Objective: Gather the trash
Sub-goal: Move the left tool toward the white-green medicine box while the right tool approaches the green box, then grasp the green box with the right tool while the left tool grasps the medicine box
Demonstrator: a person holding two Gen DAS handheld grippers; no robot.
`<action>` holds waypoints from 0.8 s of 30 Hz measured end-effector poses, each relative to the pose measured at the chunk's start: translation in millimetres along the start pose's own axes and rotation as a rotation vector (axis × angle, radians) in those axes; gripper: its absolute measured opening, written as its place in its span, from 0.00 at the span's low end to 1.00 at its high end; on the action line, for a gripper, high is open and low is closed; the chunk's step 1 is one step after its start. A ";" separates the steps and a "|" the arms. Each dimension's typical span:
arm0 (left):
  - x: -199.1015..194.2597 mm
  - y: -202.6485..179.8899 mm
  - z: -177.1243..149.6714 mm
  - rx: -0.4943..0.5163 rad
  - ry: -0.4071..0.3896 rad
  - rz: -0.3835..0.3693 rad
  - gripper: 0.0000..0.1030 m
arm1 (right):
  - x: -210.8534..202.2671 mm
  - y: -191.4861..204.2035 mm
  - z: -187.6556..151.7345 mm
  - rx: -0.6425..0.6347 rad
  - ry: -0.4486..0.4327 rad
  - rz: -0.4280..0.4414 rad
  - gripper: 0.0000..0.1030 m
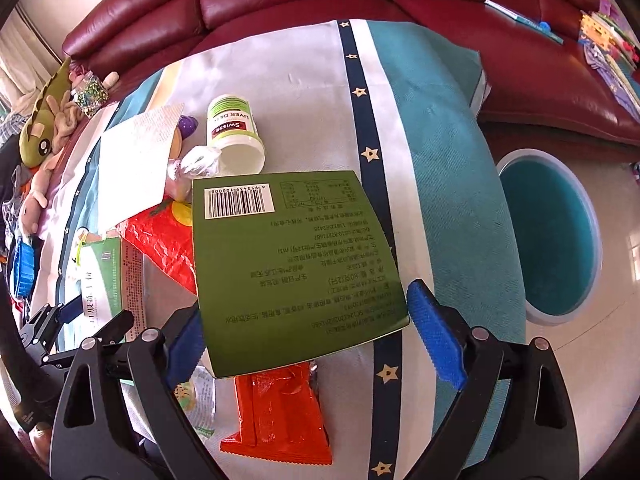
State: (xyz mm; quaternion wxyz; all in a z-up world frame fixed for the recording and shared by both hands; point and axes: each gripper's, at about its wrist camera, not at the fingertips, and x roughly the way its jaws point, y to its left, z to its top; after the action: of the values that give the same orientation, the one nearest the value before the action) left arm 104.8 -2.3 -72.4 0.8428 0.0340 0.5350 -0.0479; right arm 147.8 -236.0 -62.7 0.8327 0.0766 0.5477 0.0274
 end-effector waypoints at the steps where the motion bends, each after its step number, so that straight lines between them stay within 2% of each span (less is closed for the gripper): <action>1: -0.1 -0.6 -1.1 -0.001 -0.001 0.002 0.78 | -1.1 -0.1 -0.5 -0.004 -0.002 -0.014 0.86; 4: 0.8 1.1 -4.4 -0.003 0.007 0.013 0.78 | -5.1 3.0 -3.0 -0.039 -0.013 -0.055 0.86; 6: 1.3 3.7 -6.8 -0.004 0.010 0.016 0.83 | -7.9 7.8 -5.3 -0.072 -0.030 -0.092 0.87; 8: -1.1 7.6 -9.5 -0.025 -0.003 0.014 0.84 | -8.7 10.5 -6.8 -0.089 -0.038 -0.104 0.87; 10: -11.0 14.2 -9.4 -0.067 -0.047 -0.028 0.83 | -9.7 8.3 -8.0 -0.060 -0.040 -0.060 0.87; 12: -22.5 14.4 -5.3 -0.073 -0.080 -0.055 0.83 | -7.4 1.7 -7.6 -0.004 -0.008 0.029 0.87; 15: -36.1 7.0 2.8 -0.052 -0.114 -0.082 0.83 | -9.8 -7.8 -4.9 0.045 0.000 0.069 0.87; 19: -43.7 -20.5 13.6 0.003 -0.129 -0.161 0.78 | -13.6 -22.3 -3.0 0.090 0.008 0.130 0.87; 24: -34.8 -61.7 23.3 0.070 -0.097 -0.255 0.69 | -22.1 -47.3 -5.8 0.152 -0.015 0.168 0.87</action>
State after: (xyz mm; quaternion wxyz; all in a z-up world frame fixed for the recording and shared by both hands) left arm 103.8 -64.5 -31.4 0.8530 -0.0070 0.4917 -0.1747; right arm 131.8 -285.0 -52.4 0.8234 0.1854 0.5335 0.0551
